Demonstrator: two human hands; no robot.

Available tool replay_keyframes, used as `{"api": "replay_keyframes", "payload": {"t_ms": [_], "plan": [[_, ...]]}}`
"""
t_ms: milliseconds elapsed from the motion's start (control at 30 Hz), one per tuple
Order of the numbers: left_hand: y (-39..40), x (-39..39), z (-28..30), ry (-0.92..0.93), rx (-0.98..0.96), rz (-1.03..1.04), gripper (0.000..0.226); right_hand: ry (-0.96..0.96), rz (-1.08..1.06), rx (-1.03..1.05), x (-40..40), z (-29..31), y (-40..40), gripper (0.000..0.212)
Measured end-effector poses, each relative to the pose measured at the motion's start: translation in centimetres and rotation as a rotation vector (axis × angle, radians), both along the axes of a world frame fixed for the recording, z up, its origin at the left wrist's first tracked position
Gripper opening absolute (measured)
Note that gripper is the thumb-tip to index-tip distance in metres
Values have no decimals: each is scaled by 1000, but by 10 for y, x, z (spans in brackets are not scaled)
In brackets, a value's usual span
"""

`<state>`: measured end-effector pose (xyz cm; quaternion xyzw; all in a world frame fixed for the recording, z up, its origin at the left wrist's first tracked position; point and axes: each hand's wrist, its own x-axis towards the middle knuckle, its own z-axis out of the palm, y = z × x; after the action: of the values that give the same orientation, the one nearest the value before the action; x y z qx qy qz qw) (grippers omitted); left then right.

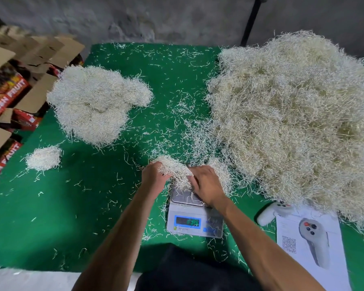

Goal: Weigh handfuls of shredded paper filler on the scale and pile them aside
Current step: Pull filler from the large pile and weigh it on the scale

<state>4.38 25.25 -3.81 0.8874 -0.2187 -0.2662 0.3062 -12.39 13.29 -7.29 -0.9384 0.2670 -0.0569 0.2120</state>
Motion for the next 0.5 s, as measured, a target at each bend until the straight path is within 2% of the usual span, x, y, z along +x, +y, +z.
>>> {"api": "replay_keyframes", "payload": {"t_ms": [67, 133, 200, 267, 333, 400, 433, 500], "plan": [[-10, -6, -1, 89, -42, 103, 72, 6, -19, 29, 3, 3, 1, 47], [-23, -14, -1, 181, -74, 164, 63, 6, -64, 46, 8, 9, 3, 44], [-34, -21, 3, 223, -93, 214, 49, 12, -136, 57, 14, 14, 6, 57], [-44, -23, 8, 282, -218, 248, 56, -7, -193, 51, 18, 17, 10, 65], [-50, -25, 17, 252, -269, 210, 51, 1, -202, 46, 20, 17, 13, 52], [-52, -29, 29, 249, -409, 232, 21, 30, -195, 40, 20, 19, 13, 40], [-54, -31, 31, 184, -445, 232, 17, 47, -188, 33, 21, 20, 14, 38], [-61, -39, 37, 194, -504, 205, 28, 58, -199, 29, 24, 22, 14, 35]]}}
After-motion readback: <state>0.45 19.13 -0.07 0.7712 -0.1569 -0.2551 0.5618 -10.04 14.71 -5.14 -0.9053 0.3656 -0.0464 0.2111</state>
